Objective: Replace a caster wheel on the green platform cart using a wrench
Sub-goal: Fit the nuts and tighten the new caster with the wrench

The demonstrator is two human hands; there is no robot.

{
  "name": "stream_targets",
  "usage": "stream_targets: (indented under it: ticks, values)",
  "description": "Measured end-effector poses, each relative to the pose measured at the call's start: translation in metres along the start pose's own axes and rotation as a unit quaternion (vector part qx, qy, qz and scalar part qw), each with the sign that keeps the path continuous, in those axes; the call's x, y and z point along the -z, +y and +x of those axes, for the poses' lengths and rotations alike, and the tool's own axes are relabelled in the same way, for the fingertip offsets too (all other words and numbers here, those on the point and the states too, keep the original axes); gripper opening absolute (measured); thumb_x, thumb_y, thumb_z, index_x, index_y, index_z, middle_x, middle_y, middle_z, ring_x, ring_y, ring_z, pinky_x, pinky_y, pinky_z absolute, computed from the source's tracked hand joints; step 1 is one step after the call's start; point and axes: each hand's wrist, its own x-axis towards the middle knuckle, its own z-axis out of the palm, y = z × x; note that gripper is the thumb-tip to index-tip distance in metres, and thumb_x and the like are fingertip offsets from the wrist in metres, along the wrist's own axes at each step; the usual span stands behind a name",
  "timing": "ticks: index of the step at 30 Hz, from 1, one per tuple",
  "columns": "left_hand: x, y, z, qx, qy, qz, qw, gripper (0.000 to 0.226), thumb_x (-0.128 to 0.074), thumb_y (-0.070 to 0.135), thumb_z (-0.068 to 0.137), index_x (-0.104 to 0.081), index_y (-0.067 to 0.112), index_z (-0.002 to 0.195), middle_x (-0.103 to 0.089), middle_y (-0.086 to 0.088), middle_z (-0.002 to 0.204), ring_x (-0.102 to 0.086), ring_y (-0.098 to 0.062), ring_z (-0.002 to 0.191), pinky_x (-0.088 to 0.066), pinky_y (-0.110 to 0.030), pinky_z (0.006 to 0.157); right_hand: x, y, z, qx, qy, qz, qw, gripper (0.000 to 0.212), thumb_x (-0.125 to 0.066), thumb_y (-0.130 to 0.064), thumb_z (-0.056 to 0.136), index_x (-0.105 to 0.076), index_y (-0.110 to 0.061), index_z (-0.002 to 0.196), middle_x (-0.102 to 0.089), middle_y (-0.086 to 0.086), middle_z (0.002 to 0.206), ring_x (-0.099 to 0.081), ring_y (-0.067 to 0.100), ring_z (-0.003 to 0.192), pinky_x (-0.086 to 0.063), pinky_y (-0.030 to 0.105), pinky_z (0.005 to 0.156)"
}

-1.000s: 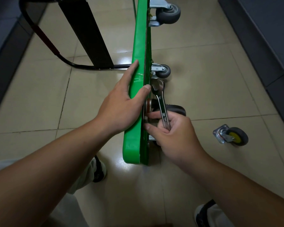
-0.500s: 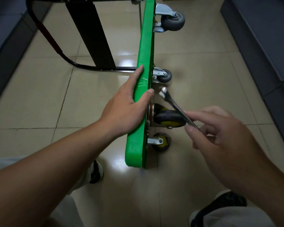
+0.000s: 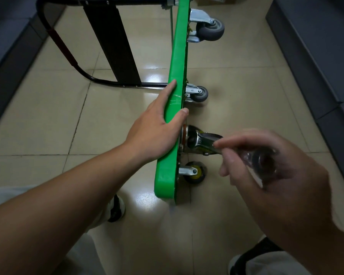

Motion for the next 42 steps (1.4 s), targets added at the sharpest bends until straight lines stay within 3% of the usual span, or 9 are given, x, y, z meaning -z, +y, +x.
stream_targets:
  ticks: [4,10,17,23,34,42]
  values:
    - [0.000,-0.001,0.000,-0.002,0.002,0.004,1.000,0.066,-0.052,0.054,0.101,-0.018,0.057,0.158,-0.044,0.017,0.158,-0.055,-0.010,0.131,-0.045,-0.036,0.110,-0.004,0.006,-0.015,0.096,-0.094,-0.035,0.990,0.012,-0.068,-0.010,0.096,-0.072,-0.003,0.104,-0.070,0.004,0.111,-0.065,0.011,0.112,-0.049,0.021,0.096]
    - [0.000,0.000,-0.001,0.000,-0.001,0.006,1.000,0.066,-0.052,0.053,0.103,-0.017,0.057,0.158,-0.045,0.015,0.158,-0.057,-0.013,0.129,-0.048,-0.043,0.110,-0.014,0.009,-0.032,0.136,-0.205,-0.037,0.969,0.014,-0.062,-0.011,0.103,-0.072,-0.004,0.110,-0.065,0.010,0.121,-0.065,0.021,0.111,-0.052,0.031,0.096]
    - [0.001,0.001,-0.002,0.002,0.000,0.006,1.000,0.065,-0.053,0.052,0.103,-0.018,0.057,0.158,-0.046,0.016,0.156,-0.059,-0.013,0.126,-0.049,-0.043,0.108,-0.017,0.001,-0.031,0.164,-0.241,-0.121,0.949,0.014,-0.062,-0.010,0.102,-0.073,-0.008,0.110,-0.066,0.013,0.115,-0.065,0.028,0.095,-0.053,0.036,0.079]
    - [0.000,0.002,-0.002,0.003,-0.003,0.004,1.000,0.066,-0.052,0.055,0.101,-0.018,0.058,0.157,-0.055,0.014,0.146,-0.064,-0.014,0.115,-0.054,-0.045,0.101,-0.019,-0.011,-0.034,0.200,-0.247,-0.180,0.931,0.022,-0.055,-0.010,0.104,-0.076,-0.009,0.106,-0.070,0.012,0.107,-0.065,0.024,0.092,-0.050,0.027,0.085]
    - [-0.001,0.005,-0.003,0.010,-0.005,-0.003,1.000,0.073,-0.046,0.065,0.088,-0.018,0.061,0.155,-0.055,0.013,0.146,-0.066,-0.018,0.115,-0.053,-0.048,0.102,-0.032,-0.002,-0.034,0.209,-0.230,-0.168,0.936,0.017,-0.058,-0.002,0.100,-0.075,-0.003,0.104,-0.069,0.018,0.104,-0.063,0.031,0.085,-0.052,0.037,0.078]
    - [-0.001,0.003,-0.002,0.004,0.000,-0.003,1.000,0.071,-0.047,0.063,0.091,-0.018,0.060,0.155,-0.056,0.019,0.139,-0.065,-0.013,0.113,-0.053,-0.046,0.103,-0.041,0.004,-0.031,0.247,-0.260,-0.163,0.919,0.023,-0.052,-0.002,0.101,-0.075,-0.004,0.102,-0.069,0.016,0.105,-0.058,0.028,0.083,-0.051,0.034,0.080]
